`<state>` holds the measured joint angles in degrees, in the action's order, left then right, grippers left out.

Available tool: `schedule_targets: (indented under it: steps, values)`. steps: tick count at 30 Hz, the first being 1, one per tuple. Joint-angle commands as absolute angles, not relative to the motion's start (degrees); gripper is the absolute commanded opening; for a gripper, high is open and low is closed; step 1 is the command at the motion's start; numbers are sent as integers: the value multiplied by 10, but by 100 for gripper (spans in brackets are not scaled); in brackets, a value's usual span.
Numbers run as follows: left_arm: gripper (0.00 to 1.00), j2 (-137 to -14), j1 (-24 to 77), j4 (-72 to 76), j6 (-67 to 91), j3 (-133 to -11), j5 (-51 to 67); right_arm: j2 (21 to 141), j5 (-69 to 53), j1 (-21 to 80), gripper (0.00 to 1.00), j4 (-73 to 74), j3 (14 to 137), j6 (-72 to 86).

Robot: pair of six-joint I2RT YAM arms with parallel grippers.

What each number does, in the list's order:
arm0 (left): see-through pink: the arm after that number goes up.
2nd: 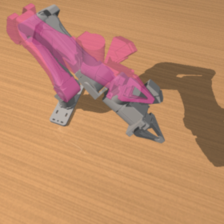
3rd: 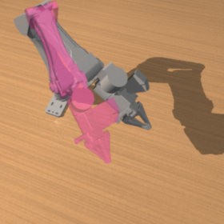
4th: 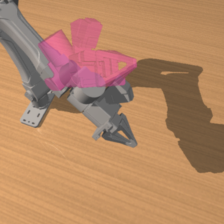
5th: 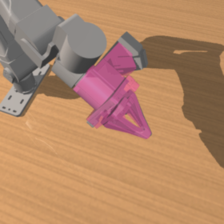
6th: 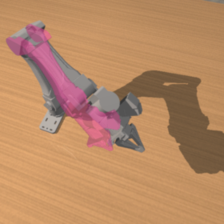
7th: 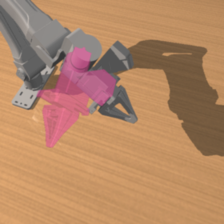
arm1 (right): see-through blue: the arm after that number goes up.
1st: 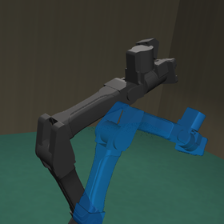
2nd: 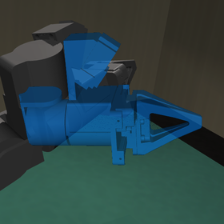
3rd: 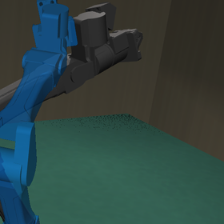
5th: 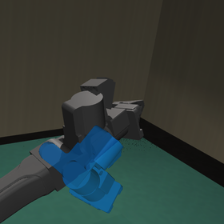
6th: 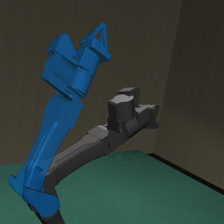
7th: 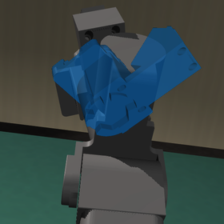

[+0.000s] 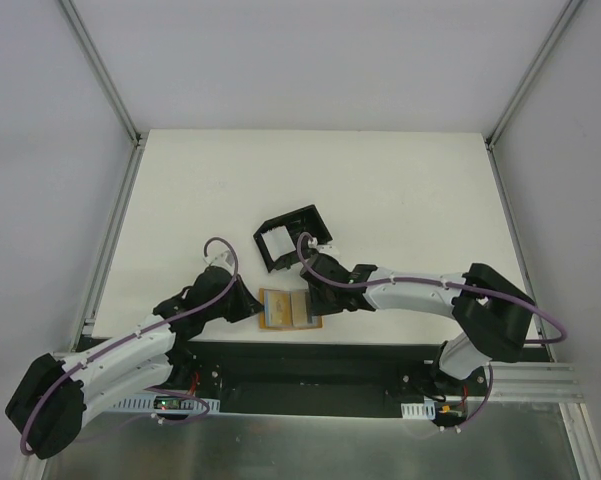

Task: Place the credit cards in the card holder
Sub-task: Insert the credit card into the card holder, then turn over the card slot in the card holder.

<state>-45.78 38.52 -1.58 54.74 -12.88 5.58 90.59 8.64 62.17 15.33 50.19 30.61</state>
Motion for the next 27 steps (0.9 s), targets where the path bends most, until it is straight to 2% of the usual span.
schedule_targets:
  steps: [1, 11, 18, 22, 27]
  values:
    - [0, -447, 383, -46, 526, -163, 40, 873, 131, 622, 31, 202, 490, 322]
    - [0, -464, 383, -51, 489, -219, 93, 913, 69, 622, 25, 142, 470, 332]
    - [0, -548, 417, -38, 465, -278, 147, 923, 51, 622, 25, 106, 463, 337]
    - [0, -597, 427, -37, 481, -280, 131, 908, 65, 618, 25, 108, 457, 340]
    - [0, -542, 406, -73, 517, -223, 55, 847, 104, 601, 27, 134, 436, 347]
